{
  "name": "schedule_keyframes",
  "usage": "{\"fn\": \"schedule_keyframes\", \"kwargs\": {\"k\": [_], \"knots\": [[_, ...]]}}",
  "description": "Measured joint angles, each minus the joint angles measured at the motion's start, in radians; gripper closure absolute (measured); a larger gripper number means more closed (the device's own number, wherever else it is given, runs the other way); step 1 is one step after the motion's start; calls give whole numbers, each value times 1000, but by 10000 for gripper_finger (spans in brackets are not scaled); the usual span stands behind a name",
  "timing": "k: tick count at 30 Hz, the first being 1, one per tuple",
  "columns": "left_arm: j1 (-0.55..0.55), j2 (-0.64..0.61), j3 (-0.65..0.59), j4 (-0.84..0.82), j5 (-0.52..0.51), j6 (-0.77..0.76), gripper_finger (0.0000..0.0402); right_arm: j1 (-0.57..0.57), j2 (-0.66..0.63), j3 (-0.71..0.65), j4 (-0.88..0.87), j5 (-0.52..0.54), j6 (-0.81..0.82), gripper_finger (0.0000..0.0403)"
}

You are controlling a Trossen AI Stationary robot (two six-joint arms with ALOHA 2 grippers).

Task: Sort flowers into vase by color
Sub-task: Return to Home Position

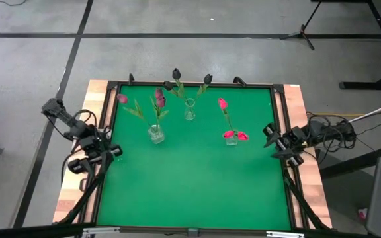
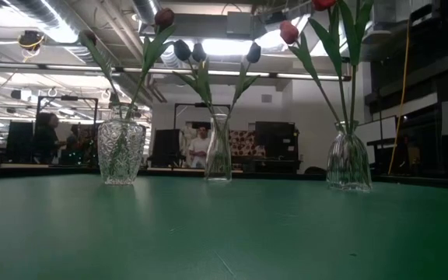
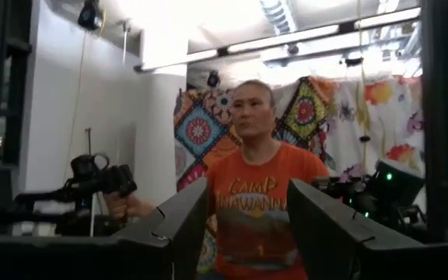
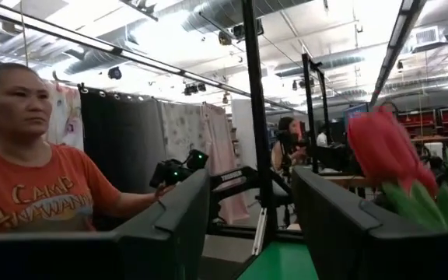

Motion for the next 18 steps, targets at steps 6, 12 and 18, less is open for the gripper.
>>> {"fn": "schedule_keyframes", "kwargs": {"k": [6,12,18], "knots": [[0,0,0,-59,-14,21,230,0,0,-95,119,8,-1,219],[0,0,0,-120,0,60,230,1,0,-96,87,26,-28,219],[10,0,0,-187,-24,135,230,1,0,-97,-91,181,-38,219]]}}
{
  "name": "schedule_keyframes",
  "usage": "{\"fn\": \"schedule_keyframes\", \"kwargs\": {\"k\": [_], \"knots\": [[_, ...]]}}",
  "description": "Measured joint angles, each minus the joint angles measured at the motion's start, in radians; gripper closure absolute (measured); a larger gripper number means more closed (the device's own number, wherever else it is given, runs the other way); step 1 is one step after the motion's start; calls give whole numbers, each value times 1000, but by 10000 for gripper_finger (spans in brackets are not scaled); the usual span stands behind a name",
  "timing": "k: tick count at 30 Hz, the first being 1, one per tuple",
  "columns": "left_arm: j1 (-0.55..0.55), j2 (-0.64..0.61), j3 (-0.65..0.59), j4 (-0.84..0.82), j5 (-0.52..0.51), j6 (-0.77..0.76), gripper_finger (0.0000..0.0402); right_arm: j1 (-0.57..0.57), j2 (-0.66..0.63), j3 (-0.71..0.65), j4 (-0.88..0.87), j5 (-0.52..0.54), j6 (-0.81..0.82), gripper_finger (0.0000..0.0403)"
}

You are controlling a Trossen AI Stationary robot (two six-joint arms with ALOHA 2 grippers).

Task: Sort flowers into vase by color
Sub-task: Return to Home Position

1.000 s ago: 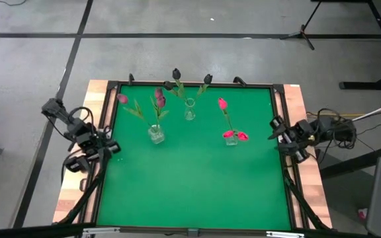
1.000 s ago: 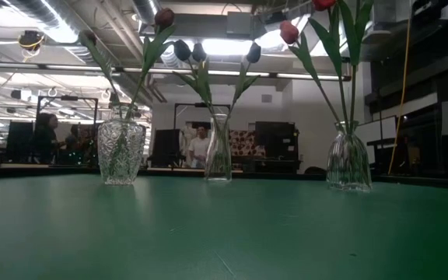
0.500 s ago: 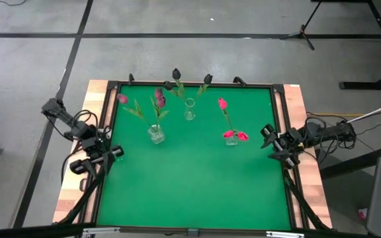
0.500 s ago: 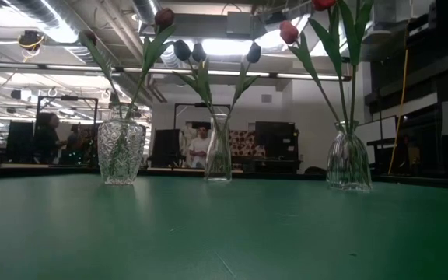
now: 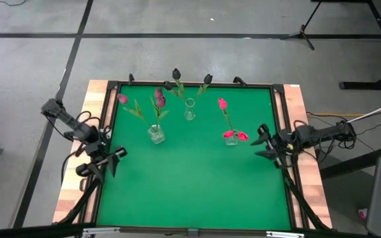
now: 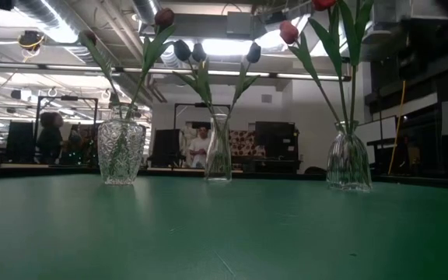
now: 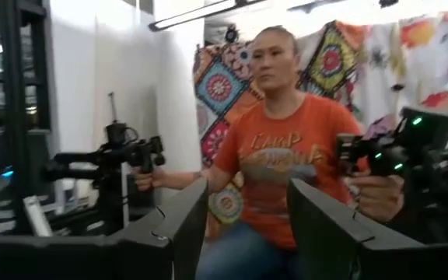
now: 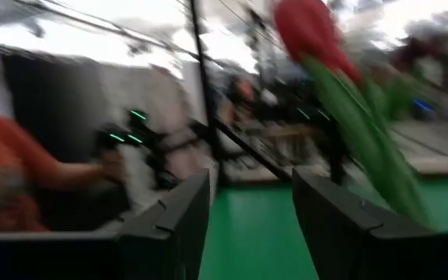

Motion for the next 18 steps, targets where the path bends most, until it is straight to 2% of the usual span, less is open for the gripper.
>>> {"fn": "schedule_keyframes", "kwargs": {"k": [4,9,14,18], "knots": [[35,0,0,-62,-38,17,230,-1,0,-1,-65,102,2,219],[113,0,0,-86,-48,16,230,-1,0,-2,-54,82,-66,219],[231,0,0,-121,10,-24,230,-1,0,-2,-56,101,-123,219],[332,0,0,-146,112,-44,230,-2,0,-2,-58,115,-137,219]]}}
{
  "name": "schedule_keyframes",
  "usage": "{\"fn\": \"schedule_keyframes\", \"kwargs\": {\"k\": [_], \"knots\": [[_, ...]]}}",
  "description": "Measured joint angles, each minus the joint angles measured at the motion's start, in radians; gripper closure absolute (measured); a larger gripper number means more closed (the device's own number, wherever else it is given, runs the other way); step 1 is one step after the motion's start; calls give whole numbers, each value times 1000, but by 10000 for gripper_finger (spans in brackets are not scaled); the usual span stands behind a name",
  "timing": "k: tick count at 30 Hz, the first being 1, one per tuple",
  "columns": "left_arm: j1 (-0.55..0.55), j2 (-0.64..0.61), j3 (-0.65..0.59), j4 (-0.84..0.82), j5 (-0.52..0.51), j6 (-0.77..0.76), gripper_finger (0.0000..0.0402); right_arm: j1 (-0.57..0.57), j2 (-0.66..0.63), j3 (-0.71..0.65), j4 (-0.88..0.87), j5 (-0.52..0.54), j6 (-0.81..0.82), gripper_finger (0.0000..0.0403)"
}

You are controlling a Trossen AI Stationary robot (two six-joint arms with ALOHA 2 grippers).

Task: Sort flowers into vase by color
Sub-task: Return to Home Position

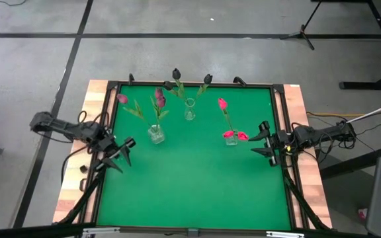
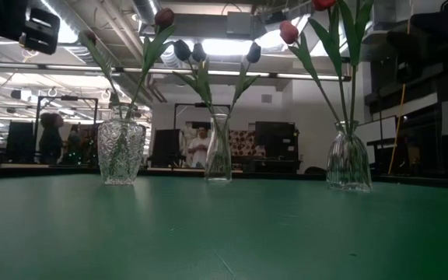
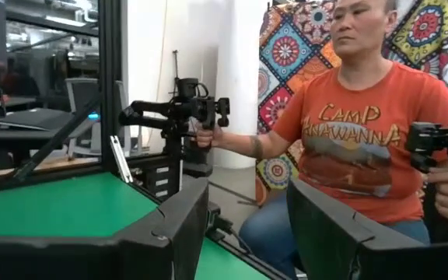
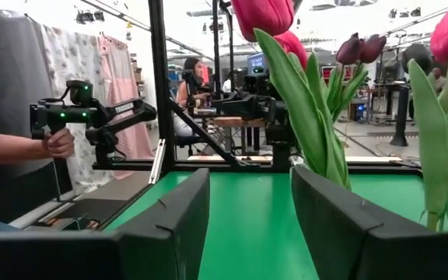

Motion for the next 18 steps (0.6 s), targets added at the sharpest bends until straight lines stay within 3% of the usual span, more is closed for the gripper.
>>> {"fn": "schedule_keyframes", "kwargs": {"k": [9,18], "knots": [[245,0,0,-16,240,-12,230,-61,0,0,-59,71,-18,219],[450,0,0,-29,413,12,230,-303,0,-1,-75,-152,33,219]]}}
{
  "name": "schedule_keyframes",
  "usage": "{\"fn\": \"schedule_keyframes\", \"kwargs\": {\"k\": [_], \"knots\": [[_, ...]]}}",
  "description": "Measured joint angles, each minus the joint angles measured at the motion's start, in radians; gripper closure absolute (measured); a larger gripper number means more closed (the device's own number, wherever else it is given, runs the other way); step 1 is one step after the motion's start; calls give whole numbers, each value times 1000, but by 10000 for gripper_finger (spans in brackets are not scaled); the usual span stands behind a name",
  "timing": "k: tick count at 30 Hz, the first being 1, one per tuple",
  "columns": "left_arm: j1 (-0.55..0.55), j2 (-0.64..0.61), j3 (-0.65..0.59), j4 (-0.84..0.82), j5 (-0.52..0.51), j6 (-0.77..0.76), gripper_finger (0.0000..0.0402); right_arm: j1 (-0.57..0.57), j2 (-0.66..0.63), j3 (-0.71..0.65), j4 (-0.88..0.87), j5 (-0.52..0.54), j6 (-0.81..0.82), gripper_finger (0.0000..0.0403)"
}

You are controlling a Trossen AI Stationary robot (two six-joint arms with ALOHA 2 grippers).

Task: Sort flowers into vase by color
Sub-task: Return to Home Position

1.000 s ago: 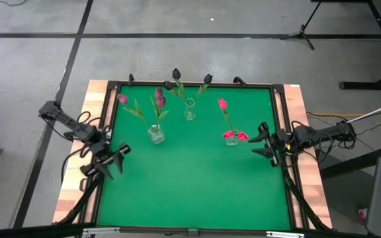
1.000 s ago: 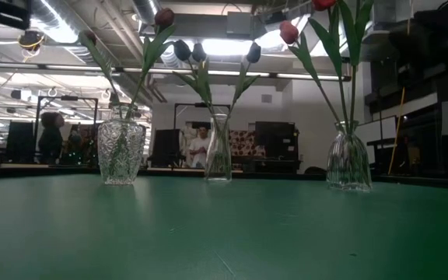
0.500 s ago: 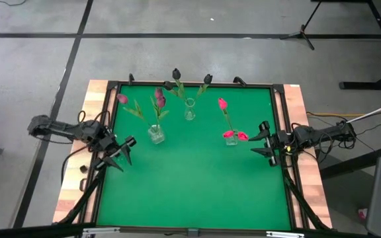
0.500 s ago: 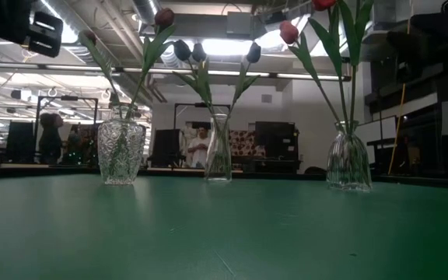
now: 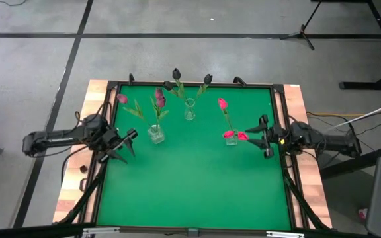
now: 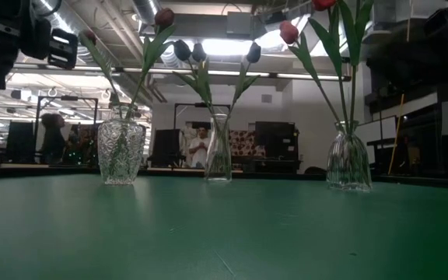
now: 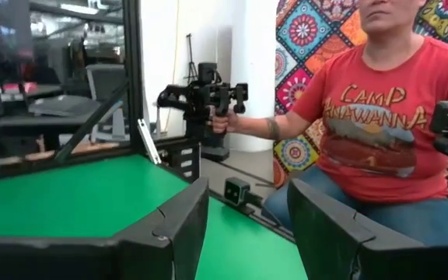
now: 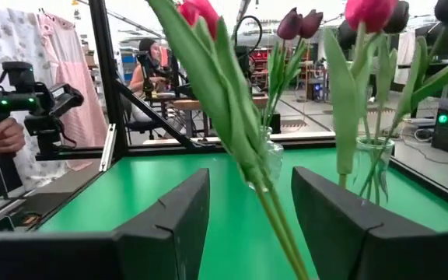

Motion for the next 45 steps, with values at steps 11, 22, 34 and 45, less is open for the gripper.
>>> {"fn": "schedule_keyframes", "kwargs": {"k": [11,22,34,45], "knots": [[114,0,0,-69,58,55,230,-181,3,0,-42,-171,22,219],[165,3,0,-144,143,84,230,-181,32,0,-42,-172,9,219],[191,3,0,-231,-251,97,230,-180,32,0,-42,-171,8,219],[-32,3,1,-186,-747,42,230,-180,32,0,-42,-173,3,219]]}}
